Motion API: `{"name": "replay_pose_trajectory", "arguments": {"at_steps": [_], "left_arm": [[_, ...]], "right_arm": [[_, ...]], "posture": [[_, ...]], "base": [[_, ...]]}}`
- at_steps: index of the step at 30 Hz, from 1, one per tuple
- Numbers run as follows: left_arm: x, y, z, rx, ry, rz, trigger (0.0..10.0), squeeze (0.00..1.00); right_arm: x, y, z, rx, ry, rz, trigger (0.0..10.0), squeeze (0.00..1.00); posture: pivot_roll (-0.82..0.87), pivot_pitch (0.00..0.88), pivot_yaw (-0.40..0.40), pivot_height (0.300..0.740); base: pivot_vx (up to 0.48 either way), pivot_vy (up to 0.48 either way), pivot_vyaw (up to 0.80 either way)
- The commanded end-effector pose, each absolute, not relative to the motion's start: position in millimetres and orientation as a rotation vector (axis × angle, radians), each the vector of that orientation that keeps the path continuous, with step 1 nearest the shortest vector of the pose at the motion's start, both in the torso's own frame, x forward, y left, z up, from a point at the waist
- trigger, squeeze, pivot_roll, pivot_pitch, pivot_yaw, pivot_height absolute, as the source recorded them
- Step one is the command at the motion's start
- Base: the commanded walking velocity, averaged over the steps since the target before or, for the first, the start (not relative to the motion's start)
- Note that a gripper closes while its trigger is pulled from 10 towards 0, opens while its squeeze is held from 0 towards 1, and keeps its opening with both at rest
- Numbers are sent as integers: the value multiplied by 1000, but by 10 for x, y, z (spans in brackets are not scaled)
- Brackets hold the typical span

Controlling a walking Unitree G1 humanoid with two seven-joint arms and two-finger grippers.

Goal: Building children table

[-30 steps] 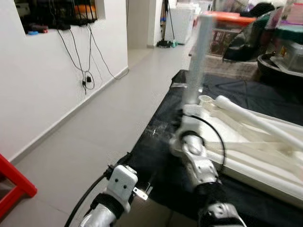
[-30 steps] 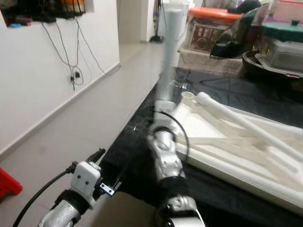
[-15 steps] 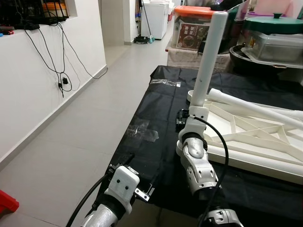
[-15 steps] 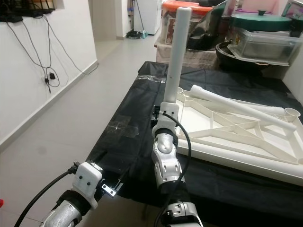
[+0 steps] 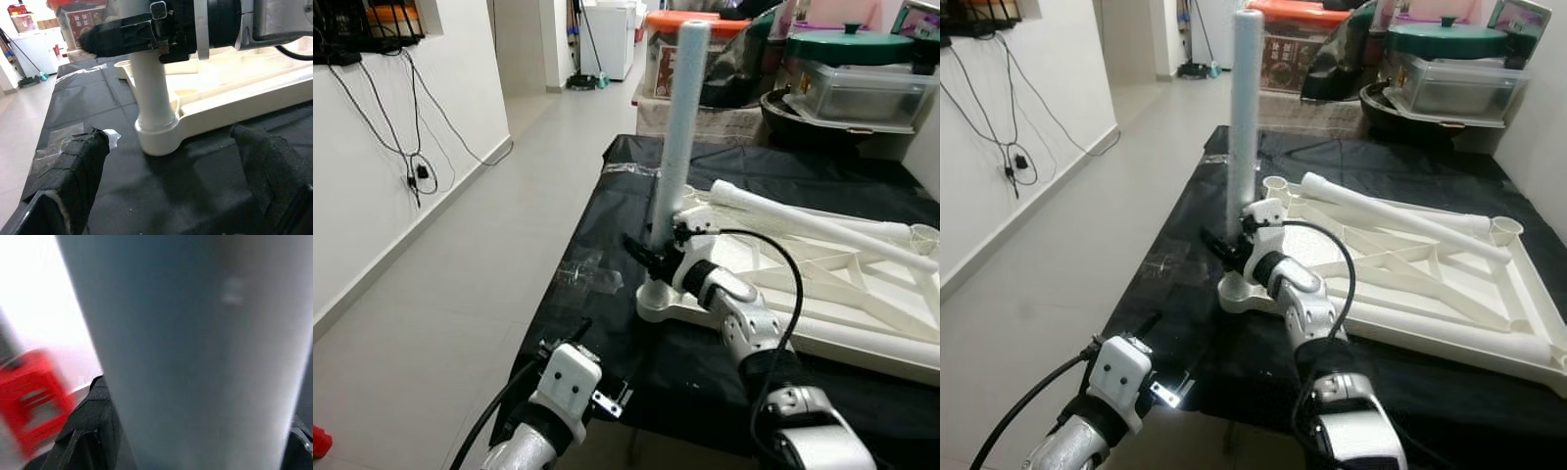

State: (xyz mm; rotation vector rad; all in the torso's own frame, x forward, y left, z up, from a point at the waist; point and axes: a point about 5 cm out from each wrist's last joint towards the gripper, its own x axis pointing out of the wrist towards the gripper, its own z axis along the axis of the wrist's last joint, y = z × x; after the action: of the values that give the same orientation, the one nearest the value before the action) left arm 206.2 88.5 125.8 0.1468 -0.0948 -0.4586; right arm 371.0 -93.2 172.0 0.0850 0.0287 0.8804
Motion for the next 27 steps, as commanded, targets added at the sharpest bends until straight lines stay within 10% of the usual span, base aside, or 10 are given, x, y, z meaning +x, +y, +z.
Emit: {"name": "replay_pose_trajectory", "arguments": {"at_steps": [1,11,12,19,27], "left_arm": [[2063,892,1224,154,-78,-463,10000,0],[2054,892,1241,153,-80,-455,10000,0],[2054,894,1241,152,-80,-455,10000,0],[2055,893,1242,152,-80,-452,10000,0],[2067,895,1239,150,-80,-451,10000,0]], "right_arm": [[3635,-715,1652,58,114,1092,10000,0],[3548,-430,1641,74,174,1346,10000,0],[3557,-356,1670,80,164,1357,235,0],[3604,-290,1718,79,132,1309,0,0],[3856,-477,1701,24,69,699,0,0]], "posture": [[130,0,-58,740],[137,0,-58,740],[135,0,-57,740],[137,0,-62,740],[125,0,-56,740]], "base": [[0,0,0],[0,0,0],[0,0,0],[0,0,0],[0,0,0]]}}
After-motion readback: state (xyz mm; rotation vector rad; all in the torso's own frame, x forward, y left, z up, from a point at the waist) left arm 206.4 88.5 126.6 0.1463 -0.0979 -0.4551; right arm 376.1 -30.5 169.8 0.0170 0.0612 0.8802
